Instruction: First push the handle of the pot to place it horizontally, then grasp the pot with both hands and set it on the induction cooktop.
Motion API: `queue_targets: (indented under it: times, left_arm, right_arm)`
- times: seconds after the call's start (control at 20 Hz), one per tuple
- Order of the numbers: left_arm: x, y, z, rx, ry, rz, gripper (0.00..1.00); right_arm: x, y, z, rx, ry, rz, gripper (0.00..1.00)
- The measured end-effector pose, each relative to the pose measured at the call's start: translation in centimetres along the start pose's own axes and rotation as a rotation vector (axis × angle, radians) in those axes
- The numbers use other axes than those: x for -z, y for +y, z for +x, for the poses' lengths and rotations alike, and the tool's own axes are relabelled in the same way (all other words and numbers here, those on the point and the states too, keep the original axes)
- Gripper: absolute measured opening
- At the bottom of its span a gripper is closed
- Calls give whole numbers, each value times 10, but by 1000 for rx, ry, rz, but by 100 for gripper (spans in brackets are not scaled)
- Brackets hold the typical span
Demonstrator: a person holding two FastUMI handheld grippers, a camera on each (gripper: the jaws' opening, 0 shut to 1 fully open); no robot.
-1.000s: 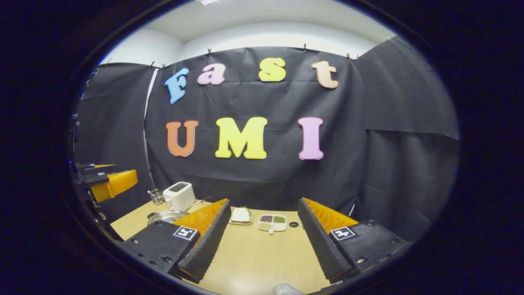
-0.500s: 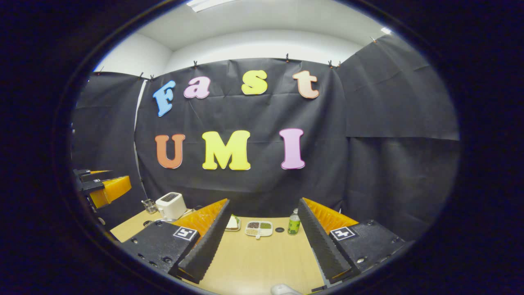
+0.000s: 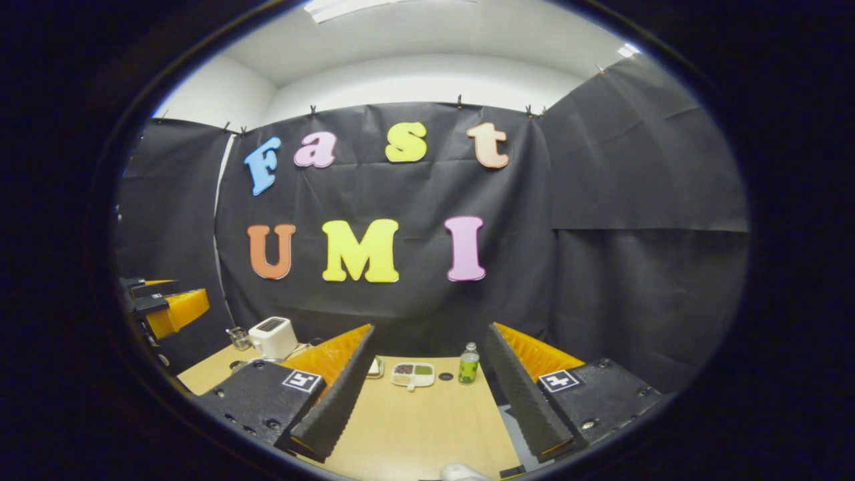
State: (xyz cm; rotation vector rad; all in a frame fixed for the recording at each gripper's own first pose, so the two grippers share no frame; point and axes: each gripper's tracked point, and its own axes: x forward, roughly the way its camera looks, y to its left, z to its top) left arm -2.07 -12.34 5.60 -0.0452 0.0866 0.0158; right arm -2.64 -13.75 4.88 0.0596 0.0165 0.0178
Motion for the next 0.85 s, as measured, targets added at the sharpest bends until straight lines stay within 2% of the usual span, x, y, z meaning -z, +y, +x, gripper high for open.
queue_targets:
  times: [0.85]
  left_arm:
    - [-12,-14,-20,-8,-34,20,96]
  right_arm:
    - [-8,-18,-17,-7,-21,12,100]
